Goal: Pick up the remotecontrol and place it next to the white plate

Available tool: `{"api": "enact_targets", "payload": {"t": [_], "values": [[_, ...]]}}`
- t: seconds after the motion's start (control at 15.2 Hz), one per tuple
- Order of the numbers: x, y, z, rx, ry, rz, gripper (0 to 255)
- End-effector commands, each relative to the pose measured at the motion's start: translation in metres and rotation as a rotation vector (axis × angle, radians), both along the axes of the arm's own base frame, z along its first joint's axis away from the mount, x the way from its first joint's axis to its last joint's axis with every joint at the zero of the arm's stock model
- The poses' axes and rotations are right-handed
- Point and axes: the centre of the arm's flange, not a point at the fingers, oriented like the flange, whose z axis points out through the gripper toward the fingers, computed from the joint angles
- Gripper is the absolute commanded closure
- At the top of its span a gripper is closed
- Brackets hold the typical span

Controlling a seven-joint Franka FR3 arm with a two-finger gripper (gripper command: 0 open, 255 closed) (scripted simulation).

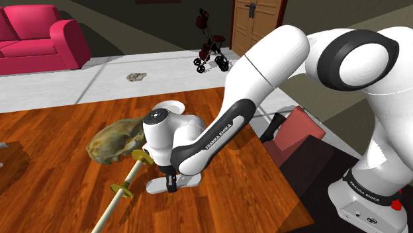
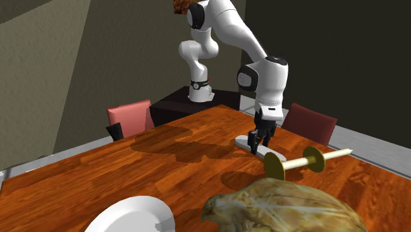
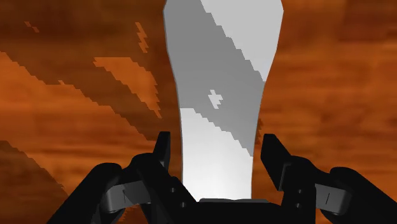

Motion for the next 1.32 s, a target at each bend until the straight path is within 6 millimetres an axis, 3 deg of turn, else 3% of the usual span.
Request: {"api": "enact_targets", "payload": {"t": [0.0,1.12,1.25], "values": [[0.0,-0.003,0.002,-0.003,0.003,-0.002,255],[0.0,-0.003,0.089,-0.003,0.003,-0.002,255],[0.014,-0.025,0.089,-0.003,0.003,-0.002,255]]}}
